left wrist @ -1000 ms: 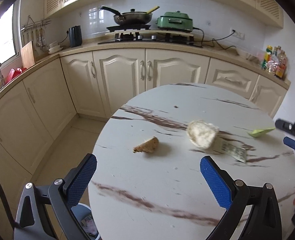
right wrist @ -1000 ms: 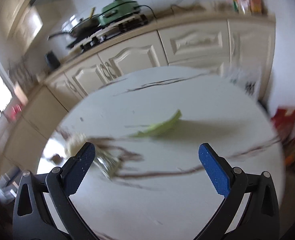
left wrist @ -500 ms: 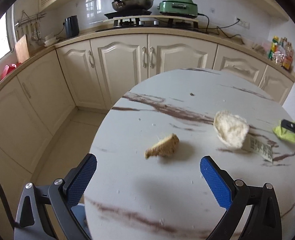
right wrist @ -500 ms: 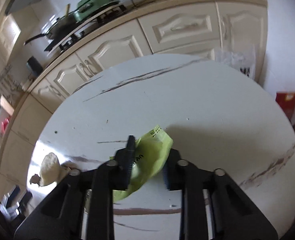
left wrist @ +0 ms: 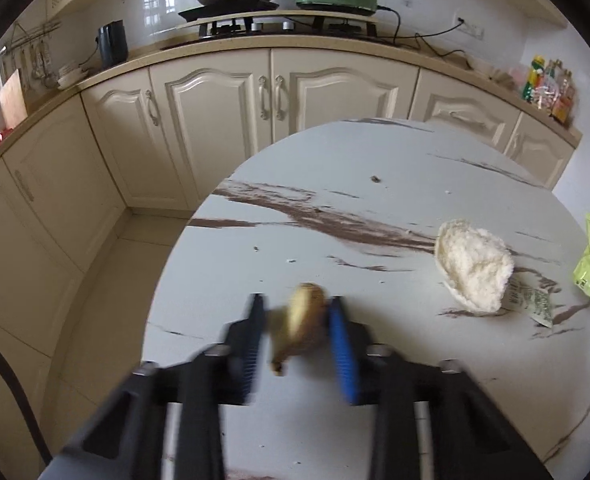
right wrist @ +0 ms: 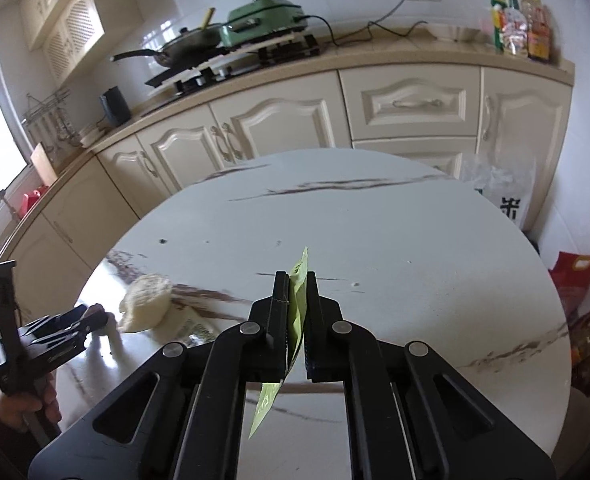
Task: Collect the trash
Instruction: 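Carry the lime-green paper and ginger piece over the blue bin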
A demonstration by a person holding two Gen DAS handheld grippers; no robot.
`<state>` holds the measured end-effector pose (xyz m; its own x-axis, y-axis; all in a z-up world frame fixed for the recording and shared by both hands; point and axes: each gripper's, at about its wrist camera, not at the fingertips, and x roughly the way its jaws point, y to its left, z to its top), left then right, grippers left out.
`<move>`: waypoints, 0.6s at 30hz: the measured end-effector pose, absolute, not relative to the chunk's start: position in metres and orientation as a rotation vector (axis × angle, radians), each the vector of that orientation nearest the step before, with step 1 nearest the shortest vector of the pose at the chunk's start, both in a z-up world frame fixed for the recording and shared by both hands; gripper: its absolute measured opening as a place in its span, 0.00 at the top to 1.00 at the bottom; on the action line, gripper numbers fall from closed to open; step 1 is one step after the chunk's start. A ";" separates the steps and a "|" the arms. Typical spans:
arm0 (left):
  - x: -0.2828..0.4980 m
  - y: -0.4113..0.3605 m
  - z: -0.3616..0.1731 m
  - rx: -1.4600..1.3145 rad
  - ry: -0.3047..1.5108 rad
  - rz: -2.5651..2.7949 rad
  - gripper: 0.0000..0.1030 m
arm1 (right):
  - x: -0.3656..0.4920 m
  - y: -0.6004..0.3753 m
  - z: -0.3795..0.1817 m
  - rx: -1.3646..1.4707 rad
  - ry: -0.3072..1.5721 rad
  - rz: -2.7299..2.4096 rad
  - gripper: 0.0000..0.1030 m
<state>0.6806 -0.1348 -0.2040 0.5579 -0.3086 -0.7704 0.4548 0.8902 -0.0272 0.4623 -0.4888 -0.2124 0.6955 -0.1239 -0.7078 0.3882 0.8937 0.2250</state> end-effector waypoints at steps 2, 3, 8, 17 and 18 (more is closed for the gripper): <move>0.678 -0.136 -0.204 0.195 0.864 -0.453 0.81 | 0.460 -0.484 -0.206 0.364 0.742 -0.287 0.94; 0.675 -0.135 -0.203 0.182 0.854 -0.459 0.83 | 0.459 -0.482 -0.204 0.356 0.742 -0.284 0.94; 0.651 -0.128 -0.185 0.132 0.814 -0.517 0.84 | 0.455 -0.473 -0.196 0.335 0.736 -0.280 0.94; 0.578 -0.104 -0.131 0.102 0.683 -0.635 0.84 | 0.431 -0.430 -0.159 0.303 0.682 -0.234 0.94; 0.572 -0.098 -0.128 0.096 0.679 -0.644 0.84 | 0.429 -0.421 -0.153 0.294 0.675 -0.222 0.94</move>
